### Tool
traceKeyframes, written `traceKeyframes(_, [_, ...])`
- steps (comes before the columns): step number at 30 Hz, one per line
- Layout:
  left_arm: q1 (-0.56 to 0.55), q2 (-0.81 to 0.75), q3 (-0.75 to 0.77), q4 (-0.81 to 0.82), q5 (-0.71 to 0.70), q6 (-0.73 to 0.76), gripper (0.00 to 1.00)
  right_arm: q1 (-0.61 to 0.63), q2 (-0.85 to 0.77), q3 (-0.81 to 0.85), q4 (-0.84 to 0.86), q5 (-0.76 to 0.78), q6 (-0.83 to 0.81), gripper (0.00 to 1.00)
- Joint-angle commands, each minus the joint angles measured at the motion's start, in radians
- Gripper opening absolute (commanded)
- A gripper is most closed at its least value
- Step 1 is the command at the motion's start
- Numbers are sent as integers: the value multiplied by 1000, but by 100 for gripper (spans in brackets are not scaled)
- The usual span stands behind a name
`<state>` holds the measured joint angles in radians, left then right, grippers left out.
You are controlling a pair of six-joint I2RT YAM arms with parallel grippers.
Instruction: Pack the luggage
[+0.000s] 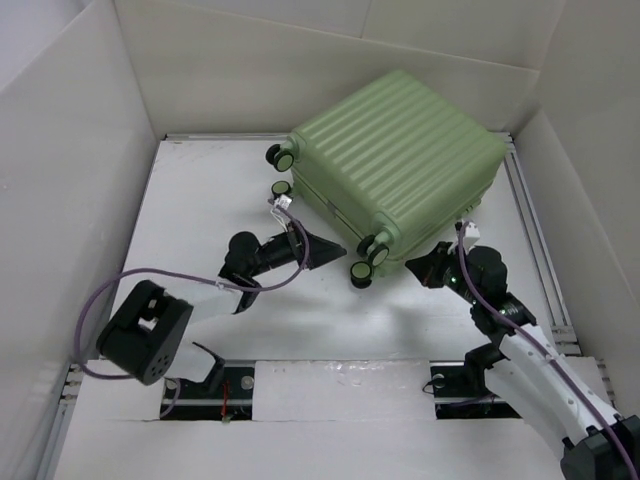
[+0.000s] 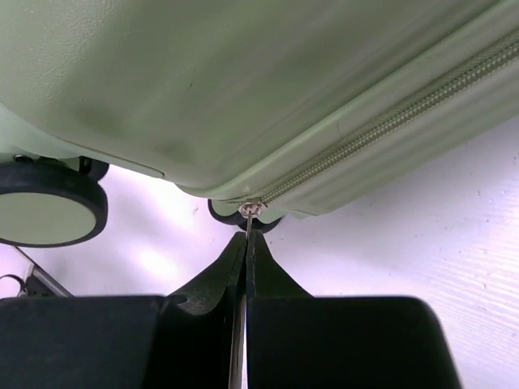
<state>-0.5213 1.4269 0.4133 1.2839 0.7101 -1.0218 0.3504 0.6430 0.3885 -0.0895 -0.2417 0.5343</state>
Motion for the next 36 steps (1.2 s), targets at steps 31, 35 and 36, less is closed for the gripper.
traceKeyframes(31, [-436,213,726,-877,-337,694,41,71,-85,24,-24,-36,49,0])
traceKeyframes(35, [-457,271,800,-842,-284,651,18,130,-121,-6,-3,-36,91,0])
traceKeyframes(36, [-457,280,812,-824,-259,631,16,151,-121,-17,8,-36,107,0])
